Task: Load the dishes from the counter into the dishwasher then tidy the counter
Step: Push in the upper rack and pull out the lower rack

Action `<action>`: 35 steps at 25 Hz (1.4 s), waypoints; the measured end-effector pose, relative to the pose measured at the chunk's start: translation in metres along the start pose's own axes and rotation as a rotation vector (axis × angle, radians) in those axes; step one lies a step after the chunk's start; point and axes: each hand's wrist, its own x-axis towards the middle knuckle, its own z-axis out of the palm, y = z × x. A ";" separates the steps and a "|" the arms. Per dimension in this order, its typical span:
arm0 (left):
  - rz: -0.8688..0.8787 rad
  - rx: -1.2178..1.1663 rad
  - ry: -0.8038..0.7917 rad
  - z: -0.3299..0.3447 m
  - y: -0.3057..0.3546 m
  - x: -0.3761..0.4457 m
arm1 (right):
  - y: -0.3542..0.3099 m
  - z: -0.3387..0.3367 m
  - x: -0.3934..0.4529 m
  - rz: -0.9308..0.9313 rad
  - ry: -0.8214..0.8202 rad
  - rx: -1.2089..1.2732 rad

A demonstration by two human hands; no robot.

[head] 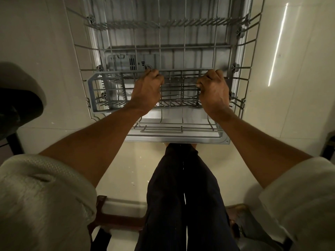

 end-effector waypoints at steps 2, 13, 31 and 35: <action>-0.002 0.000 0.000 0.001 0.000 0.001 | 0.001 0.002 0.001 0.003 0.008 -0.010; 0.002 -0.057 0.018 -0.002 -0.003 -0.004 | 0.003 -0.002 -0.003 -0.038 -0.037 -0.024; -0.107 -0.058 -0.118 -0.064 0.038 -0.076 | -0.070 -0.066 -0.043 -0.058 -0.301 -0.154; -0.096 -0.067 -0.040 -0.101 0.052 -0.111 | -0.118 -0.109 -0.057 -0.103 -0.332 -0.172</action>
